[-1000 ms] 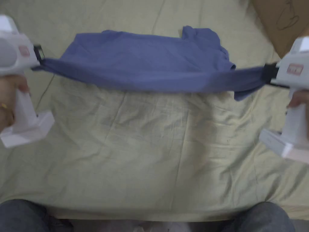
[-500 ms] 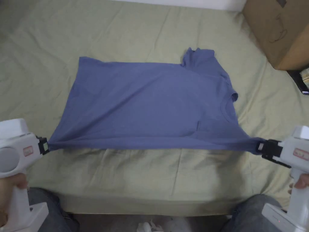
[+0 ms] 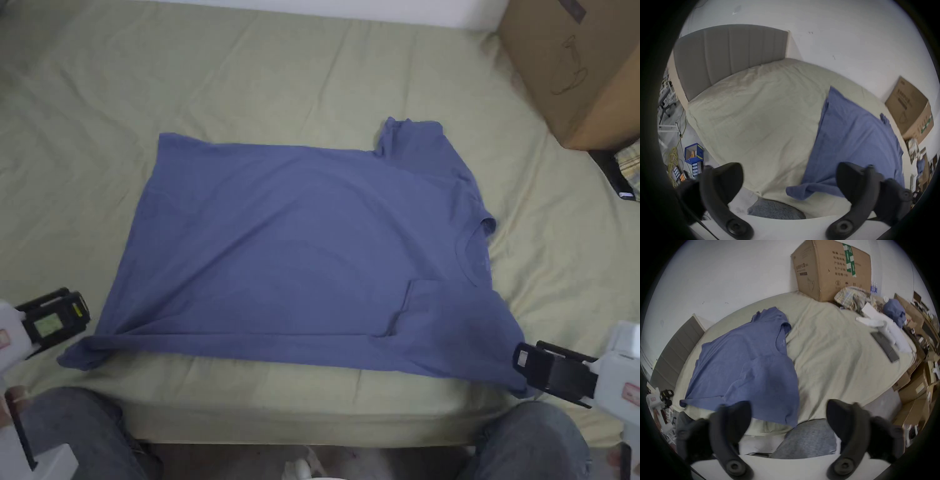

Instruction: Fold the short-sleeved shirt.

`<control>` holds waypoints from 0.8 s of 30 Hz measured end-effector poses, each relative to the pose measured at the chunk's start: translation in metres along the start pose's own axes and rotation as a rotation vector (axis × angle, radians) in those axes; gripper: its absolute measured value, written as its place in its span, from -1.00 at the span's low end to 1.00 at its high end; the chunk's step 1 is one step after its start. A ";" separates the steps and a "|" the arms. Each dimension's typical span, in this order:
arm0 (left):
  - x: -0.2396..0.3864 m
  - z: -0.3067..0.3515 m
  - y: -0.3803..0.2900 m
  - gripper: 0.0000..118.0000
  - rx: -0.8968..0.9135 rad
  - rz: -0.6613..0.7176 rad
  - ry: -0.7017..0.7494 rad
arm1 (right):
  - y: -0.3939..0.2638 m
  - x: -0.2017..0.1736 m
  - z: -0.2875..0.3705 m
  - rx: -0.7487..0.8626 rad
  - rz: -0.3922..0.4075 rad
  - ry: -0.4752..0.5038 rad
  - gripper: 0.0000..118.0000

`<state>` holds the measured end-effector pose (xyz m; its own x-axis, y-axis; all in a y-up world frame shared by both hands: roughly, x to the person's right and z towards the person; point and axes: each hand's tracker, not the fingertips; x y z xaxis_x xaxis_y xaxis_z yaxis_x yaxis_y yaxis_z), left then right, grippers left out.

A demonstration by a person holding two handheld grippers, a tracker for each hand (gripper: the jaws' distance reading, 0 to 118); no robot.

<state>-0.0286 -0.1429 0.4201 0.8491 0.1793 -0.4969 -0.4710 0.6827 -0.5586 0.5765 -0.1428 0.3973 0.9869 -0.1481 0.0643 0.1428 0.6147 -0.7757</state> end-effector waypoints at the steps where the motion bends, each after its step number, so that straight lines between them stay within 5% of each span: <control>1: -0.001 0.007 0.003 1.00 0.036 0.001 -0.008 | 0.006 -0.002 0.009 0.035 0.027 -0.011 0.73; 5: 0.015 0.030 0.020 1.00 0.172 -0.094 -0.021 | 0.036 -0.015 0.046 0.199 0.120 -0.070 0.74; 13: 0.075 0.065 0.010 0.99 0.508 -0.312 -0.057 | 0.047 -0.053 0.081 0.598 0.167 -0.058 0.76; 16: 0.092 0.073 0.001 0.56 0.533 -0.355 -0.115 | 0.040 -0.067 0.079 0.618 0.170 -0.042 0.67; 19: 0.098 0.075 -0.007 -0.28 0.531 -0.333 -0.157 | 0.033 -0.076 0.079 0.631 0.164 -0.011 -0.02; 21: 0.103 0.075 -0.011 -0.33 0.529 -0.342 -0.162 | 0.031 -0.080 0.078 0.618 0.166 0.007 -0.11; 24: 0.105 0.075 -0.016 -0.84 0.523 -0.361 -0.183 | 0.027 -0.087 0.077 0.618 0.168 0.018 -0.92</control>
<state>0.0864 -0.0822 0.4264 0.9805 -0.0398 -0.1925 -0.0098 0.9682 -0.2498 0.4998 -0.0542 0.4191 0.9989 -0.0205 -0.0419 0.0085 0.9633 -0.2684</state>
